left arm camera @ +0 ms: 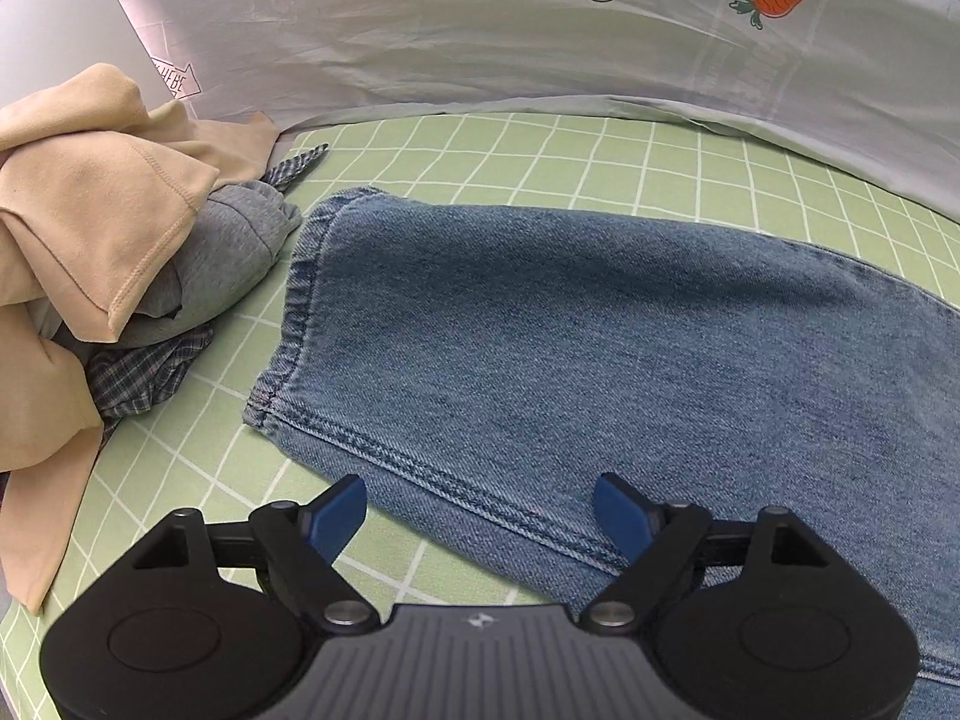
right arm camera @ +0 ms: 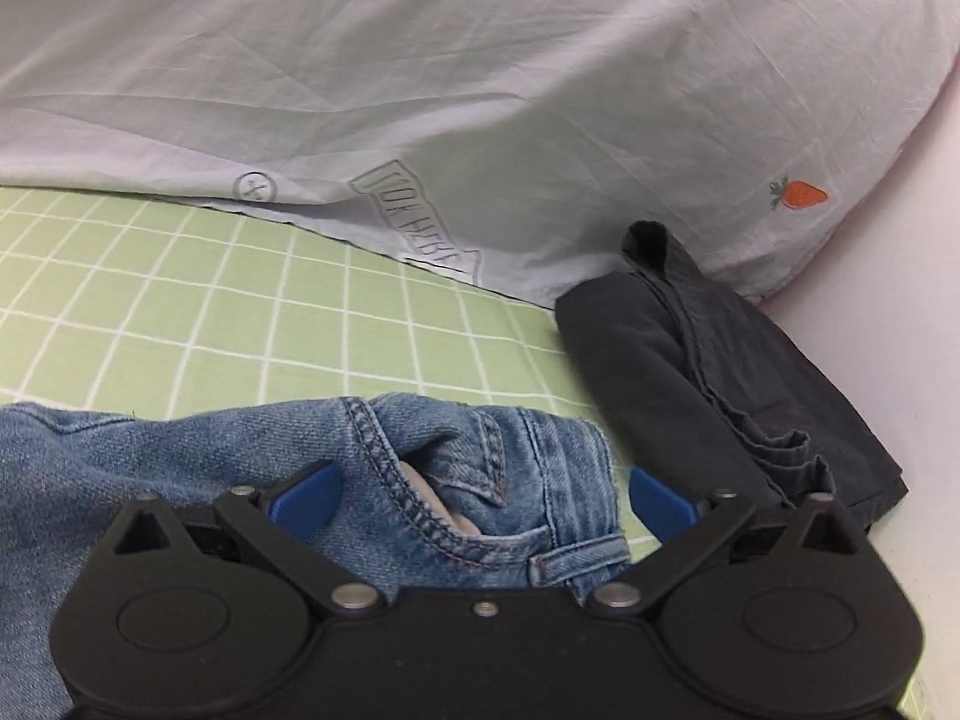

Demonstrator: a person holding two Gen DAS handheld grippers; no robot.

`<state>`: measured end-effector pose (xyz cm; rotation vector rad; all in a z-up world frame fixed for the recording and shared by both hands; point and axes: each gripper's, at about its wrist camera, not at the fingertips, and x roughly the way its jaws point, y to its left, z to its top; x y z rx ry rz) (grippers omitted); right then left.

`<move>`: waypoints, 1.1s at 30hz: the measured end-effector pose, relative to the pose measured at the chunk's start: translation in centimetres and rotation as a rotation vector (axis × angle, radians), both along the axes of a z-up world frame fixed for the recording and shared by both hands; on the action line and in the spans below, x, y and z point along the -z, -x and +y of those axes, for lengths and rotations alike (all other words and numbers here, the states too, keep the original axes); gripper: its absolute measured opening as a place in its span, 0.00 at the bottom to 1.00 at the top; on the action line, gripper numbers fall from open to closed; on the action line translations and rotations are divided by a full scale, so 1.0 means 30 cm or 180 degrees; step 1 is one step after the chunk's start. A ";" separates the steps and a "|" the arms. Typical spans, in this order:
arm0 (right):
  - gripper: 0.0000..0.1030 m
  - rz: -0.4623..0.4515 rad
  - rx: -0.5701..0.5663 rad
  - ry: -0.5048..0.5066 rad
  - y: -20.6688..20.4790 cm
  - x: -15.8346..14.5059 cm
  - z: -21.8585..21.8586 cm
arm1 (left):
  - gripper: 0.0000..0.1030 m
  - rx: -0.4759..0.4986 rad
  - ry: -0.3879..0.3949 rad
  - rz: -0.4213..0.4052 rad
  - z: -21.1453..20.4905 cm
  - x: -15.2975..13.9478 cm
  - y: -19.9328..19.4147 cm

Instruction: Fold clothes

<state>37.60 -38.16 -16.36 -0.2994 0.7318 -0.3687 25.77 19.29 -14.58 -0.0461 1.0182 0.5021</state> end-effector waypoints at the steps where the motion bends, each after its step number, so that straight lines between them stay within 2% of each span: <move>1: 1.00 0.0008 0.0093 0.0030 -0.027 0.005 -0.024 | 0.84 -0.0016 -0.0004 0.0006 0.004 0.000 0.000; 5: 1.00 0.0057 0.0307 0.0160 -0.119 0.020 -0.099 | 0.90 -0.0070 -0.0083 0.0050 0.022 0.001 0.003; 8: 1.00 0.0098 0.0322 0.0278 -0.158 0.024 -0.120 | 0.93 -0.0173 -0.0016 0.0037 0.051 -0.001 0.016; 10: 1.00 0.0096 0.0394 0.0235 -0.161 0.023 -0.120 | 0.95 -0.0264 0.0056 0.0012 0.071 0.000 0.026; 14: 1.00 0.0101 0.0483 0.0193 -0.109 0.012 -0.083 | 0.96 -0.0389 0.0108 0.0038 0.090 -0.005 0.044; 17: 1.00 0.0111 0.0481 0.0174 -0.043 0.002 -0.040 | 0.98 -0.0458 -0.0030 0.0187 0.090 -0.003 0.074; 22: 1.00 0.0086 0.0387 -0.0018 0.089 -0.024 0.054 | 0.98 -0.0588 0.0196 0.0149 0.130 -0.005 0.148; 25: 1.00 0.0058 0.0248 -0.0360 0.133 -0.045 0.120 | 0.94 -0.0562 0.0114 0.0178 0.137 -0.017 0.146; 28: 1.00 0.0055 -0.0091 -0.0562 0.131 -0.065 0.226 | 0.93 -0.0602 0.0074 0.0096 0.158 -0.034 0.127; 31: 1.00 0.0080 -0.0492 -0.0576 0.107 -0.081 0.340 | 0.93 -0.0625 0.0134 -0.0040 0.192 -0.048 0.089; 33: 1.00 0.0124 -0.0709 -0.0545 0.075 -0.080 0.403 | 0.93 -0.0579 0.0071 -0.0024 0.203 -0.043 0.046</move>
